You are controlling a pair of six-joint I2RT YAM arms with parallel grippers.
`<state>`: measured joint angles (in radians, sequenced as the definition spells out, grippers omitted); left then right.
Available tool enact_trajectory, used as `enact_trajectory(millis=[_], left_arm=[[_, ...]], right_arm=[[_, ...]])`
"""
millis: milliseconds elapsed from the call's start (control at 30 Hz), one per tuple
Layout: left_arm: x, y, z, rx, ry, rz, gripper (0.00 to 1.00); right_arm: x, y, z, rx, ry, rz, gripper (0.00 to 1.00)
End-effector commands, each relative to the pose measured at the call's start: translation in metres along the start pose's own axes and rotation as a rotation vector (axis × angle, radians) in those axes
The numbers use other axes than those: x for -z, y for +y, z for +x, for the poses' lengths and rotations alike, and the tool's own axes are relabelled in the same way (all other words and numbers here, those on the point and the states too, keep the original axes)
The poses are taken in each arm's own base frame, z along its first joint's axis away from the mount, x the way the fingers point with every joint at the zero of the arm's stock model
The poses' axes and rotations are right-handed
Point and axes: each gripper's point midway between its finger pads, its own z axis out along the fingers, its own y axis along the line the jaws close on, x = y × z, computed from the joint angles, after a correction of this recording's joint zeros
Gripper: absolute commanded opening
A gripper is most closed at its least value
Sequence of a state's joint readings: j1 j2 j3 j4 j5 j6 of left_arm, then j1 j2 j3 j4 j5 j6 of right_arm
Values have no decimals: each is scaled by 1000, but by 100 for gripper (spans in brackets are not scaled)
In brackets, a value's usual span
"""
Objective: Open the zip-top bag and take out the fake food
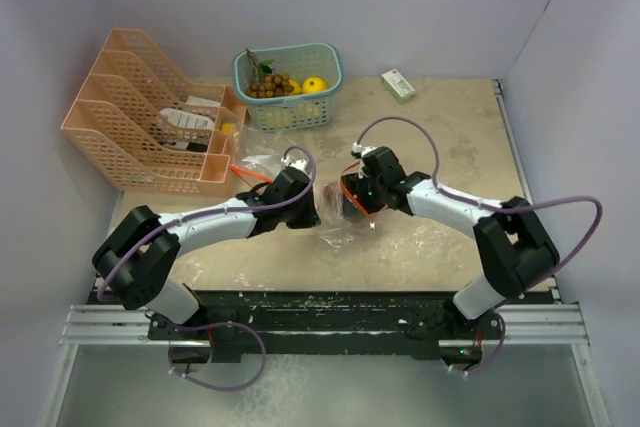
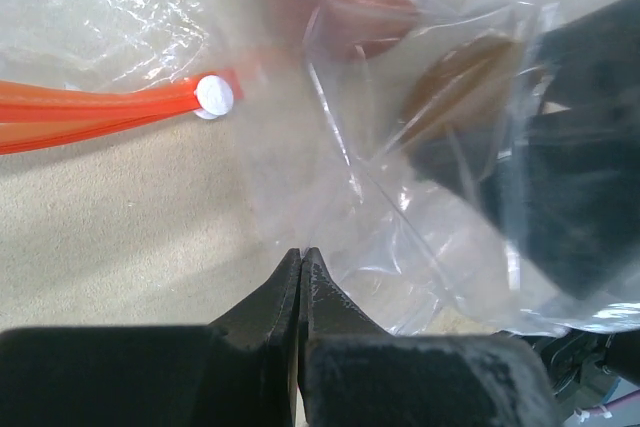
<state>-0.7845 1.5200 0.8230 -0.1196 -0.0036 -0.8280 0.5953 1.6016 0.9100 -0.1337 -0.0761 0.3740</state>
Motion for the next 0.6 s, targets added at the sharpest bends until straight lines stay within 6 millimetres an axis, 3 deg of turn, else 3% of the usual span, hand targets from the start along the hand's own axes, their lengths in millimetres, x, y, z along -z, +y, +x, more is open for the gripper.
enact_trajectory(millis=[0,167,300,433,567], left_arm=[[1,-16,-27,33,-66,58,0],[-1,-1,-31,58,-59,42,0],[-1,3,-34,56,-59,40,0],[-3,3,-34,50,-51,39,0],[-4,4,-32,50,-43,40,0]], right_arm=[[38,-23,-12,-63,-61,61,42],[91,-45,-34,-131,-193,79,42],[127,-50,-54,-152,-293,88,42],[156,-45,-78,-167,-366,81,40],[185,-26,-123,-176,-509,7,37]])
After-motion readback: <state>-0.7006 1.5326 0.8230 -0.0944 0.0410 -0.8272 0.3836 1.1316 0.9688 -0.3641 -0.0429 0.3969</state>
